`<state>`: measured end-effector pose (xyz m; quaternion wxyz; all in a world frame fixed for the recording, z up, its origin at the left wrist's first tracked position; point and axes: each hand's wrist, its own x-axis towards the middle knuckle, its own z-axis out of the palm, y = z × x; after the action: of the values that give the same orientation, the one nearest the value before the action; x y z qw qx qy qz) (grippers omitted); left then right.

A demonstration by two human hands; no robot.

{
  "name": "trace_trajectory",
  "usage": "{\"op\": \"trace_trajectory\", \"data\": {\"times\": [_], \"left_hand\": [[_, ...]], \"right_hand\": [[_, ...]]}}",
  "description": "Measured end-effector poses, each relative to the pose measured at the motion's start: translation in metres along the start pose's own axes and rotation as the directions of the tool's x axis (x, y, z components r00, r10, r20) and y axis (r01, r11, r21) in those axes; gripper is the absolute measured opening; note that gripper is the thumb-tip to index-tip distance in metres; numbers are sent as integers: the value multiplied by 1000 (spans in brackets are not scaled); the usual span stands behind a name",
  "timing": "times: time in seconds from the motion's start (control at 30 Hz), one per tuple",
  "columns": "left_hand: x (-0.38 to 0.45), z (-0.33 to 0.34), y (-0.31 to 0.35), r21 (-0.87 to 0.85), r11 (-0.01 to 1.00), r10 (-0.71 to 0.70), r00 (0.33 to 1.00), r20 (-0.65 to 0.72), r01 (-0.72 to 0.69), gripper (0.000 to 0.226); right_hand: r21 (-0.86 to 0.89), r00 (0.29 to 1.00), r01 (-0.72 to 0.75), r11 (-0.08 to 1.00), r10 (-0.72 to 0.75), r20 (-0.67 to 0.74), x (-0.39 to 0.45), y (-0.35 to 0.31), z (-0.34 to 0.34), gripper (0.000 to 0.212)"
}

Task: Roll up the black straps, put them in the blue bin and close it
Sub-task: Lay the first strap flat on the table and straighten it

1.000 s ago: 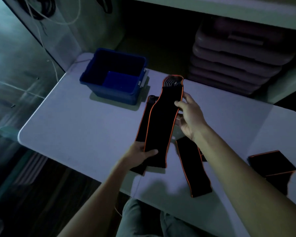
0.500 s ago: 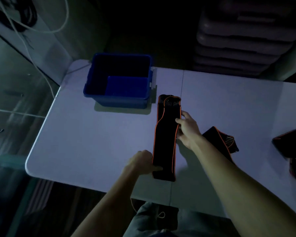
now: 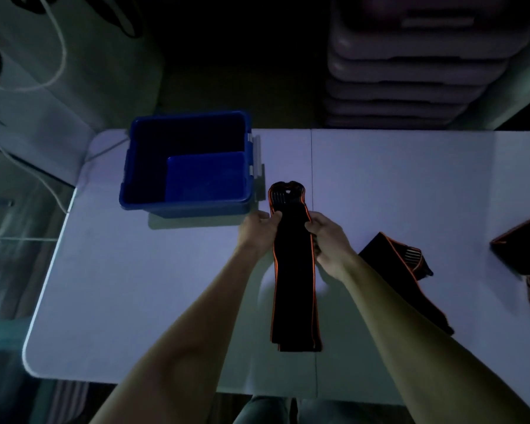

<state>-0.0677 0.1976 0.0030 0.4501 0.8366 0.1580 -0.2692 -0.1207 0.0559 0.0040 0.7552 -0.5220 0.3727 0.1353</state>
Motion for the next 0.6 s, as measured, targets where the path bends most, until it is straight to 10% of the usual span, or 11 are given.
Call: {"op": "trace_trajectory", "data": {"times": [0.23,0.6], "left_hand": [[15,16,9,69,998,-4,994,-107,11,38],[23,30,15,86,992,105,967,-233,-88,30]], "right_hand": [[-755,921,99,648,-347,-177,25,1,-3,23],[-776,856,255,577,-508,-96,64,-21,6,14]]}}
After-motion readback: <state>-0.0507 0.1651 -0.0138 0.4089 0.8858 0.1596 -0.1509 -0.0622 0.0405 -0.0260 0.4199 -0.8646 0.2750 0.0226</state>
